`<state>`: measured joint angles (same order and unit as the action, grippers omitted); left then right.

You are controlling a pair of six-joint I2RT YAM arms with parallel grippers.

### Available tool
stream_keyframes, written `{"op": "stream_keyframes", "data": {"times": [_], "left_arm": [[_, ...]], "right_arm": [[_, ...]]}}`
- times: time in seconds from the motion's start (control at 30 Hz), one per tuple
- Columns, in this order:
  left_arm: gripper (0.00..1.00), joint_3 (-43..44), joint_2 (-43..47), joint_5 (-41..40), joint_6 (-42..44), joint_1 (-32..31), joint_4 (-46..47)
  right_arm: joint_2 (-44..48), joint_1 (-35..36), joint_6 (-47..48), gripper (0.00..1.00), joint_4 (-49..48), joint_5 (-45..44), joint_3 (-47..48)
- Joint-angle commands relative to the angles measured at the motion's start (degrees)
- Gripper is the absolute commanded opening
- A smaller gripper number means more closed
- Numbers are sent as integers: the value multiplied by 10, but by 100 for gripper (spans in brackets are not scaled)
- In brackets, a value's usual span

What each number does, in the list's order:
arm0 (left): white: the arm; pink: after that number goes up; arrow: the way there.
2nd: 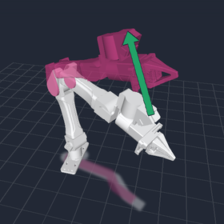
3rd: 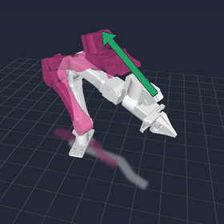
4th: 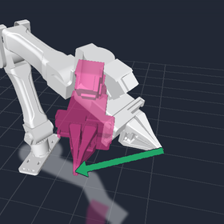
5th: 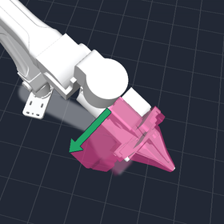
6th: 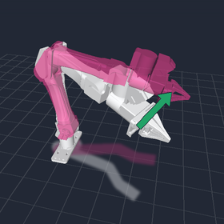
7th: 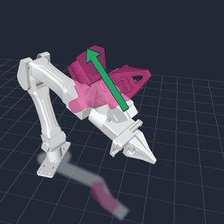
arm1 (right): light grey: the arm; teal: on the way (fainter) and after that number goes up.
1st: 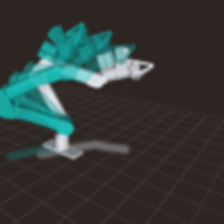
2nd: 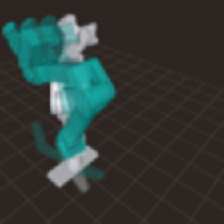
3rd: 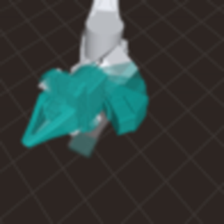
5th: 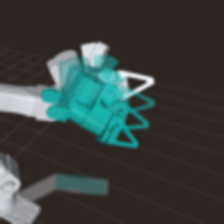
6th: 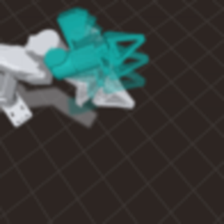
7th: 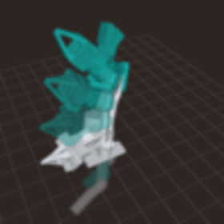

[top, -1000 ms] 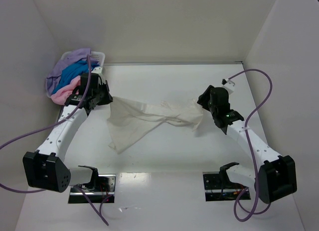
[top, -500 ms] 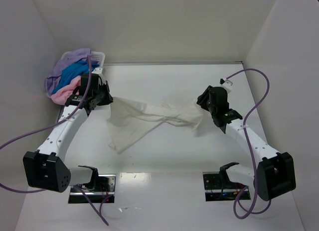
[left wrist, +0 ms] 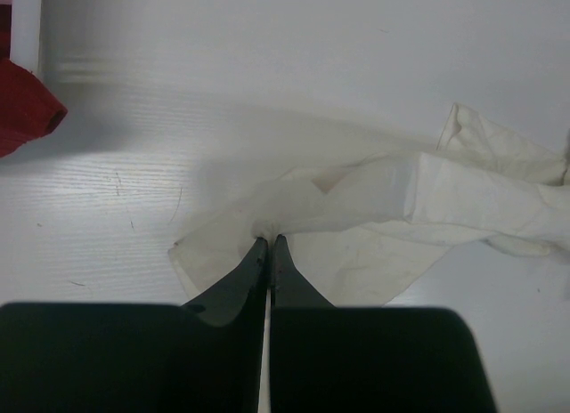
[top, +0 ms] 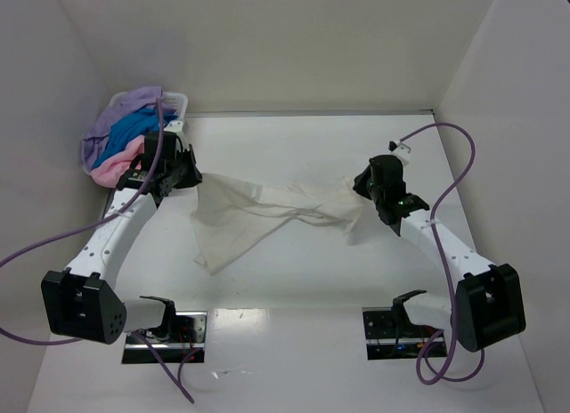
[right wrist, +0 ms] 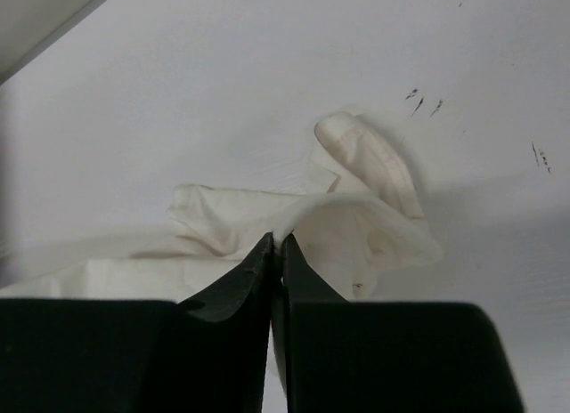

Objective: Fold and stack the t-shirts
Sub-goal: Flatten out the tshirt

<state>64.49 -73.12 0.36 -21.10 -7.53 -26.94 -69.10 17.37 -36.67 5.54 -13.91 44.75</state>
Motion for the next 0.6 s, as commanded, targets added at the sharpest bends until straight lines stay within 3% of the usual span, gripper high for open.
{"op": "stream_keyframes", "data": {"times": [0.0, 0.03, 0.2, 0.4, 0.43, 0.57], "left_arm": [[0, -2, 4, 10, 9, 3, 17], [0, -2, 4, 10, 9, 3, 17], [0, 34, 10, -18, 9, 3, -4], [0, 212, 7, -88, 23, 35, -43], [0, 240, 7, -88, 28, 43, -43], [0, 379, -6, -93, 42, 49, -35]], "right_arm": [[-1, -4, 1, 7, -26, -17, 14], [-7, -4, 1, 0, -26, -23, 21], [19, -4, -11, 0, 21, -78, 88], [37, -64, 47, 0, 89, -79, 311], [31, -64, 76, 0, 98, -87, 380], [22, -64, 127, 0, 135, -98, 500]]}}
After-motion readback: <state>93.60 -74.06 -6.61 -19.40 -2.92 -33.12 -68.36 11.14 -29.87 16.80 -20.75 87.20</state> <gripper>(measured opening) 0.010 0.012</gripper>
